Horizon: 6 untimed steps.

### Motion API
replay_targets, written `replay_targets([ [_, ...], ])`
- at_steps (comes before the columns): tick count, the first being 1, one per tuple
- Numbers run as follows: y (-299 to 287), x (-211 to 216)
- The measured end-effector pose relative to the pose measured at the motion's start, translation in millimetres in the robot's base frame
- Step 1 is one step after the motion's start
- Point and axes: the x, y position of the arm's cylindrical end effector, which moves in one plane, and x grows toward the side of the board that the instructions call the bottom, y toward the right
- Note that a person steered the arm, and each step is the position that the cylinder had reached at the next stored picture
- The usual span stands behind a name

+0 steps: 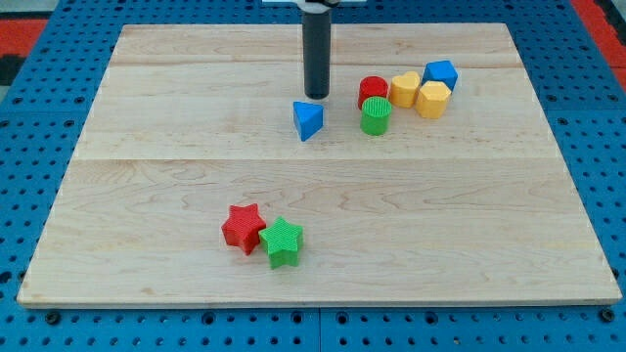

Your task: Move the blue triangle right side of the green star

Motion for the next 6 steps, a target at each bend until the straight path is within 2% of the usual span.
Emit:
replay_targets([
  [1, -2, 10],
  [3, -7, 93],
  [4, -9, 94],
  [5, -27, 71],
  [6, -67, 86],
])
